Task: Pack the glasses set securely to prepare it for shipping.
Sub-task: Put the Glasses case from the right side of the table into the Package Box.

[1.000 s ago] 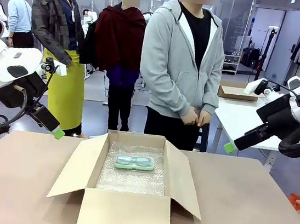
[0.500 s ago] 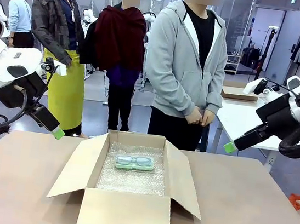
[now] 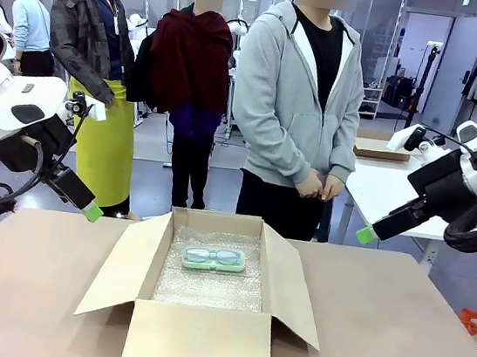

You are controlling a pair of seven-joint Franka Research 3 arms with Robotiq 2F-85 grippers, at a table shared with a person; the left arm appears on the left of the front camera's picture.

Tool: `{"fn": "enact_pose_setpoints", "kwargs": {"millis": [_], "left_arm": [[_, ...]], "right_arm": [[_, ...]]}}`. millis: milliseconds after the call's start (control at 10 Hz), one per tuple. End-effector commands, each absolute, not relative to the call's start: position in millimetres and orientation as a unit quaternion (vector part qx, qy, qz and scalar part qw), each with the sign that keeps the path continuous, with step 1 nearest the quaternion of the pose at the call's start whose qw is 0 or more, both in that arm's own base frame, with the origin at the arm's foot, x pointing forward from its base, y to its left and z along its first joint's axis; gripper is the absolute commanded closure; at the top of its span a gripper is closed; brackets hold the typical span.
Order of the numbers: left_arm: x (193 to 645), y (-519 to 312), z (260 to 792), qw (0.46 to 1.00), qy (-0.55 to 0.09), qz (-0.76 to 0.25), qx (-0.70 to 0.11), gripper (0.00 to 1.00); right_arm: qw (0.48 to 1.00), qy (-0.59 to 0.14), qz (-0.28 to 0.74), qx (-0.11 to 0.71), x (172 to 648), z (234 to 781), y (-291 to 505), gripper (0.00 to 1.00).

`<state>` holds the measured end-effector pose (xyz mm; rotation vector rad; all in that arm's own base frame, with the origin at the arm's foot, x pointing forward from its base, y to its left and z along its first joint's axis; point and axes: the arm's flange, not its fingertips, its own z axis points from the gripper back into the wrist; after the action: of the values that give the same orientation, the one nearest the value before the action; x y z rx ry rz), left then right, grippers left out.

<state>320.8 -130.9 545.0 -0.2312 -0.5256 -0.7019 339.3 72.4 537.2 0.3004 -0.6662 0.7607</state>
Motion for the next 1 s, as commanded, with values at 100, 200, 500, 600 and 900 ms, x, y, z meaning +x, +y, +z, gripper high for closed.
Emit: {"fn": "enact_pose_setpoints", "kwargs": {"millis": [100,200,500,600,900], "left_arm": [[321.4,-129.4,545.0,0.897,-0.259,-0.340,-0.116,0.00],[321.4,-129.4,545.0,0.897,-0.259,-0.340,-0.116,0.00],[321.4,-129.4,545.0,0.897,-0.259,-0.340,-0.116,0.00],[321.4,-129.4,545.0,0.897,-0.259,-0.340,-0.116,0.00],[321.4,-129.4,545.0,0.897,-0.259,-0.340,-0.116,0.00]], "right_arm": [[0.866,-0.320,0.357,0.143,338.5,538.1,75.0,0.00],[0.866,-0.320,0.357,0.143,338.5,538.1,75.0,0.00],[0.866,-0.320,0.357,0.143,338.5,538.1,75.0,0.00],[0.866,-0.320,0.357,0.143,338.5,538.1,75.0,0.00],[0.866,-0.320,0.357,0.143,338.5,538.1,75.0,0.00]]}}
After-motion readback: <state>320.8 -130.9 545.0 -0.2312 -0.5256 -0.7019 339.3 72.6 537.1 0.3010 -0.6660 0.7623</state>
